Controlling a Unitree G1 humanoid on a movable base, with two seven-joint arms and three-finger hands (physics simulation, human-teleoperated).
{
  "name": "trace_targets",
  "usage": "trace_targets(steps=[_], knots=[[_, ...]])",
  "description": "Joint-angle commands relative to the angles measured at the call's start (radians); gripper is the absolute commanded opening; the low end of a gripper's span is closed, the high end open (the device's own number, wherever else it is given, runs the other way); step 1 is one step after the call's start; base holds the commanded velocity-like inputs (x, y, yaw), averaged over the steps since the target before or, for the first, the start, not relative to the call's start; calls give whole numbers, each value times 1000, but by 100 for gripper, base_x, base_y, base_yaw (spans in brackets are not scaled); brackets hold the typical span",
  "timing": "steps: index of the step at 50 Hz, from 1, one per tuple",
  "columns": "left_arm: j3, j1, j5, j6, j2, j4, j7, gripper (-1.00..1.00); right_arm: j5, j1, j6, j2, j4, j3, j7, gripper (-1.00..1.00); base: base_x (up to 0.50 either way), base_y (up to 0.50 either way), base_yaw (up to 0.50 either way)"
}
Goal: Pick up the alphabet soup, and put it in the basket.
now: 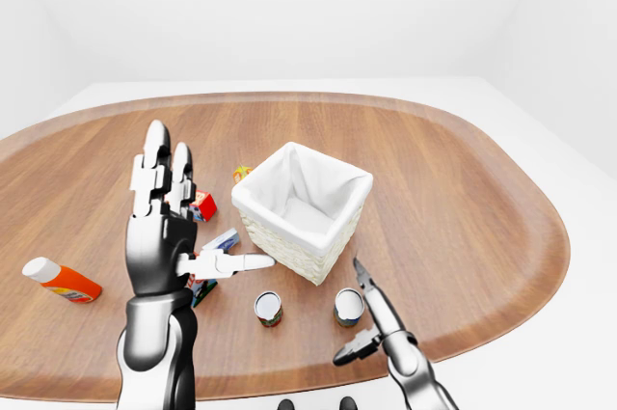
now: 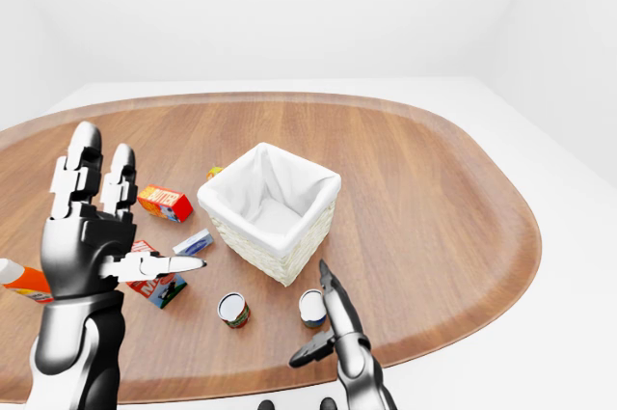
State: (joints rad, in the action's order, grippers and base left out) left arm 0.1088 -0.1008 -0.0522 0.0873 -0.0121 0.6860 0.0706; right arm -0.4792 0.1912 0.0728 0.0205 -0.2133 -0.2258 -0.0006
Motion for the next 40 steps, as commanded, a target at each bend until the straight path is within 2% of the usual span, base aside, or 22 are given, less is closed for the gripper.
trace_targets(steps=[1, 12, 25, 40], knots=[[-3, 0, 1, 0, 0, 4, 0, 100, 2, -9, -5, -3, -22, 7, 7, 100, 0, 0, 0], [-2, -3, 0, 0, 1, 4, 1, 100, 4, -21, -3, -8, -43, 12, 11, 100, 0, 0, 0], [0, -1, -3, 0, 0, 3, 1, 100, 2, -37, 14, -13, -71, 16, 13, 100, 0, 0, 0], [1, 0, -2, 0, 0, 7, 1, 100, -5, -44, 8, -13, -92, 19, 12, 100, 0, 0, 0]])
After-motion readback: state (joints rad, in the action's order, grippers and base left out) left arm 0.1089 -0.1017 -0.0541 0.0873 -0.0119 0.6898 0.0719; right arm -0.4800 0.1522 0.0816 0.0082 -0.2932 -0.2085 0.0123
